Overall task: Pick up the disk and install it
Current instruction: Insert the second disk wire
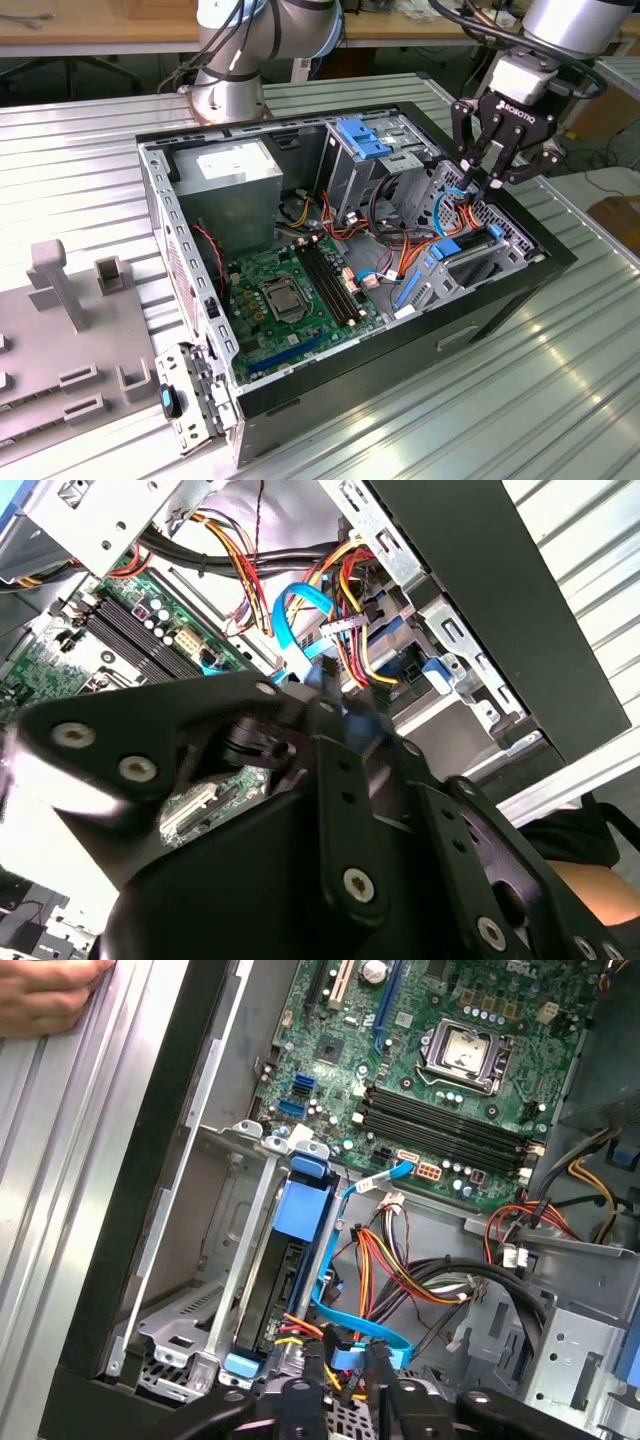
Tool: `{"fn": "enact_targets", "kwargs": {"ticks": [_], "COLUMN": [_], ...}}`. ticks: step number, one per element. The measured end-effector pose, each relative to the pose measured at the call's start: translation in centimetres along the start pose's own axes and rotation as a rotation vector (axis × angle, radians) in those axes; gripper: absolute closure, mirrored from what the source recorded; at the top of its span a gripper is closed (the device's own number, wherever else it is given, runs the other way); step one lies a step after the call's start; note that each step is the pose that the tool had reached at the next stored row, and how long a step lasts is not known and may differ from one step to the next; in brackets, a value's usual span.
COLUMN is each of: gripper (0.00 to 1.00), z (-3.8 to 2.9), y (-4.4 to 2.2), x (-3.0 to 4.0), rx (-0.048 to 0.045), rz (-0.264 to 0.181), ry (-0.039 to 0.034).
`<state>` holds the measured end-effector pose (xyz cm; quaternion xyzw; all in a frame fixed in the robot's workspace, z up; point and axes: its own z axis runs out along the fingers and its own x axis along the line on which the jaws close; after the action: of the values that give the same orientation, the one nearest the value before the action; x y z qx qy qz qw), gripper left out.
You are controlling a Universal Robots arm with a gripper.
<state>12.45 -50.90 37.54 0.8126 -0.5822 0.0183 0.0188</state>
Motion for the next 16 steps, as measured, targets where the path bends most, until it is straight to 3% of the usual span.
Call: {"fn": "enact_targets", "kwargs": {"ticks": [1,2,9,16], "gripper": [0.69,0.76,0.76,0.76], "z": [0.04,0.11,0.34,1.02], "y": [0.0,0.0,0.03,0.14], "x": [0.0,0.0,0.04,0.35], "rx": [0.0,0.0,0.0002,0.0007], "rz": [-0.001,-0.001,-0.004,-0.011], "ry": [0.0,0.0,0.0001,0.0002]}}
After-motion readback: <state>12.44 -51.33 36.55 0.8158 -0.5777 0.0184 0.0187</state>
